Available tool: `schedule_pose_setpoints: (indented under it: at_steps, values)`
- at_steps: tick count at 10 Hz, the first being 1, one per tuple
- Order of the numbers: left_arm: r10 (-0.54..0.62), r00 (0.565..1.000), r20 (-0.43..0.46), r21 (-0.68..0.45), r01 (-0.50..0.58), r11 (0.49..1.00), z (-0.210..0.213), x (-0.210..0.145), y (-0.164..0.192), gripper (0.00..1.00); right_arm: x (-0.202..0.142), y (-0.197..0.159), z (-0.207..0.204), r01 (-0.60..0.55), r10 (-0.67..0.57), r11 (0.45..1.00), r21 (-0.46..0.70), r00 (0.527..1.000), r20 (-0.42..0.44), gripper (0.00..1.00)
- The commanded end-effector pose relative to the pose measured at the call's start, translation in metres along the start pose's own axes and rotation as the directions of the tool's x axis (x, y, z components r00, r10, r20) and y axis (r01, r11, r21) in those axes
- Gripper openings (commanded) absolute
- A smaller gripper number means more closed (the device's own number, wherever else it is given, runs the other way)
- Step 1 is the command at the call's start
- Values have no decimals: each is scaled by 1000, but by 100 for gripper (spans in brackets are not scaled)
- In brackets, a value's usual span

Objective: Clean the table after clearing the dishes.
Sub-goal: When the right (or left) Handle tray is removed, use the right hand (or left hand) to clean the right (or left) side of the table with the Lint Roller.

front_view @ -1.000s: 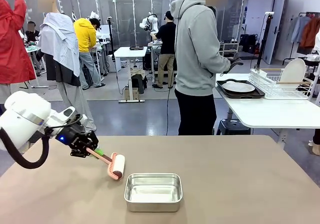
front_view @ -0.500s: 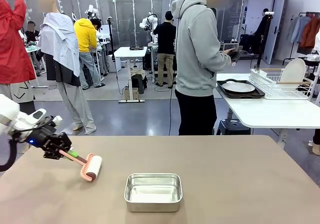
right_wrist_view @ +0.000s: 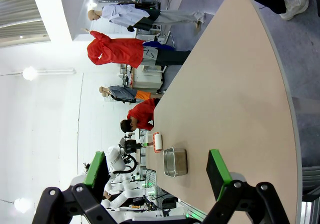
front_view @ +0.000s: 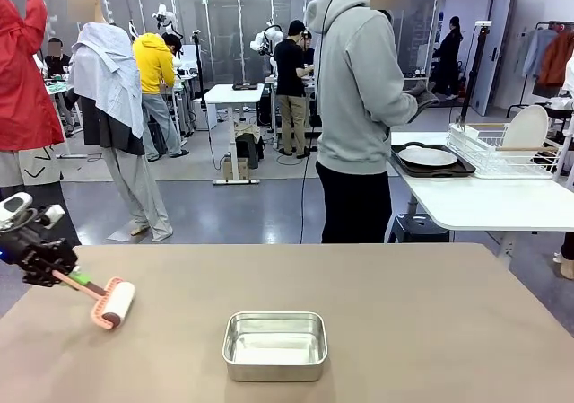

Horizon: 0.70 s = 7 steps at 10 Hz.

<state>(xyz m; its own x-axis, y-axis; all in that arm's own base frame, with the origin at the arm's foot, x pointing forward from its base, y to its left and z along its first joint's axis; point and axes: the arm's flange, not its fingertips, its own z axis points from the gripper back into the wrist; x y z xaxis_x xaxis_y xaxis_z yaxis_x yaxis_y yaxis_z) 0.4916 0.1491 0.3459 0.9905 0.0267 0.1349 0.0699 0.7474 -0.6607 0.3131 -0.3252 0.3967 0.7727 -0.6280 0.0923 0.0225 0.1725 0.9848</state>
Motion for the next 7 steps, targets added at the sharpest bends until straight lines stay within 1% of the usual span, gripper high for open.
schedule_pose_setpoints:
  at_steps: [1,3,4,5,6,7]
  values:
    - [-25,1000,14,97,23,995,27,-17,24,20,-4,3,2,-9,9,1000,-9,1000,-12,100]
    - [-20,999,45,135,14,991,67,-31,26,20,-4,3,2,-9,9,1000,-9,1000,-12,100]
    - [-32,998,53,148,24,989,82,-37,21,20,-4,3,2,-9,9,1000,-9,1000,-12,100]
    - [-53,997,54,145,45,988,98,-46,8,20,-4,3,2,-9,9,1000,-9,1000,-12,100]
    - [-86,996,26,165,81,983,114,-55,-9,20,-4,3,2,-9,9,1000,-9,1000,-12,100]
    - [-109,994,20,179,103,978,136,-66,-30,20,-4,3,2,-9,9,1000,-9,1000,-12,100]
